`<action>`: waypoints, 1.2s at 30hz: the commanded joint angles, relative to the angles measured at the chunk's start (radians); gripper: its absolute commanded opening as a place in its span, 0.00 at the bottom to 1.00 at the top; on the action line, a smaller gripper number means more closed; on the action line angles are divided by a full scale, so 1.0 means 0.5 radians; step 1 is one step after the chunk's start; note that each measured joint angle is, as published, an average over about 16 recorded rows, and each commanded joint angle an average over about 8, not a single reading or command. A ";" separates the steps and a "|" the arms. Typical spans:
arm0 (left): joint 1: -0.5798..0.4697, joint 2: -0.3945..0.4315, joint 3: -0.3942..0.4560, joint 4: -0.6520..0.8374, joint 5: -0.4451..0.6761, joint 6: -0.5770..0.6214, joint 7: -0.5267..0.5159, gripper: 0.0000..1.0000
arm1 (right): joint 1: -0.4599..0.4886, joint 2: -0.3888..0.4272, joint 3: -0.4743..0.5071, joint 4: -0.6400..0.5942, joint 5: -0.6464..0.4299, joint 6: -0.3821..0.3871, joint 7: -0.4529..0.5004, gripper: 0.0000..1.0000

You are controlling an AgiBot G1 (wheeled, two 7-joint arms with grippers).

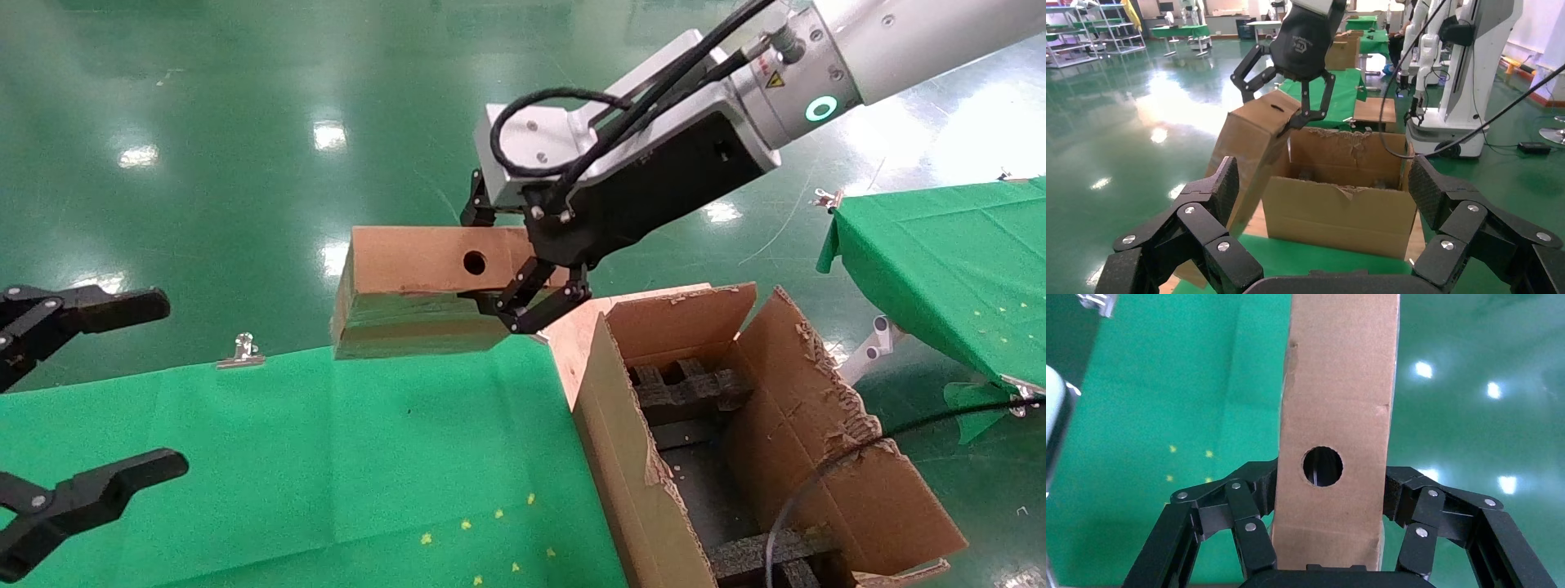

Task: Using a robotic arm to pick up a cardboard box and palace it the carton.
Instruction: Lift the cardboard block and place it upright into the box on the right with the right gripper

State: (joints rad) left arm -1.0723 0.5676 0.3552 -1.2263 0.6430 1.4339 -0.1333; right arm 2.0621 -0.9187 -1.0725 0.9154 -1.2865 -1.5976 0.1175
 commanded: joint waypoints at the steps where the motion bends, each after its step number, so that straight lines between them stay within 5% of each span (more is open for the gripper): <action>1: 0.000 0.000 0.000 0.000 0.000 0.000 0.000 1.00 | 0.064 -0.006 -0.072 -0.055 0.071 -0.001 -0.026 0.00; 14: 0.000 0.000 0.000 0.000 0.000 0.000 0.000 1.00 | 0.429 0.300 -0.643 -0.171 0.297 -0.010 -0.155 0.00; 25: 0.000 0.000 0.000 0.000 0.000 0.000 0.000 1.00 | 0.837 0.690 -1.222 -0.203 0.219 -0.011 -0.191 0.00; 36: 0.000 0.000 0.000 0.000 0.000 -0.001 0.000 1.00 | 1.043 0.883 -1.683 -0.297 0.238 -0.006 -0.227 0.00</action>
State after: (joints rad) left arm -1.0722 0.5676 0.3552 -1.2262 0.6429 1.4337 -0.1333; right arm 2.5732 -0.4849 -1.8925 0.7719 -1.1685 -1.5994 0.0058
